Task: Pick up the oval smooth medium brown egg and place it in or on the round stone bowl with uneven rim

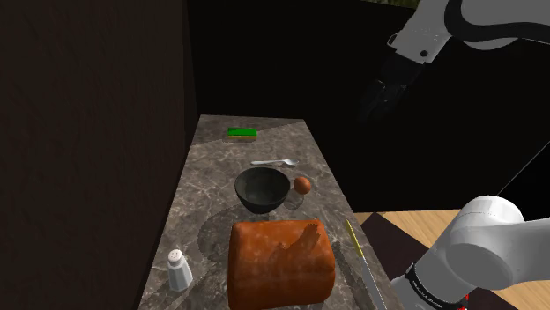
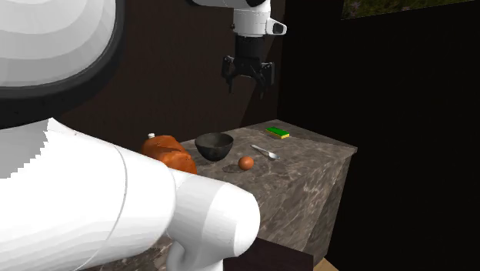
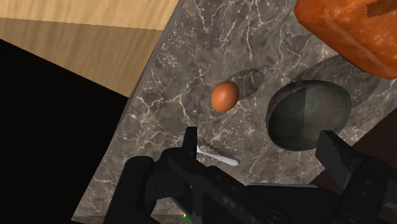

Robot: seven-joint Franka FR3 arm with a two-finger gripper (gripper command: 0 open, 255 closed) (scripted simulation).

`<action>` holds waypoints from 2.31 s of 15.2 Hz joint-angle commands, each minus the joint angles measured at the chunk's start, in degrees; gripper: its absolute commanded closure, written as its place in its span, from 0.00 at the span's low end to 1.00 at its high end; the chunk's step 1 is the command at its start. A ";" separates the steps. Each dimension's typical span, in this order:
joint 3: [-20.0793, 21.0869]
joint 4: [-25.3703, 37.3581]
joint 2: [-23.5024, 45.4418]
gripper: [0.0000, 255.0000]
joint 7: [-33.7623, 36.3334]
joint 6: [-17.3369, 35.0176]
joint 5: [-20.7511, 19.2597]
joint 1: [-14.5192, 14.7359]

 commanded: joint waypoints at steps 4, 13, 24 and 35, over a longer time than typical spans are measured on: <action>0.42 -3.48 2.61 0.00 -1.16 5.11 -0.04 0.56; 1.58 -10.46 14.49 0.00 -4.53 21.06 0.00 2.32; 2.84 -11.33 35.53 0.00 -8.13 39.56 -0.05 4.20; 3.05 -13.14 40.35 0.00 -8.60 46.20 0.72 4.57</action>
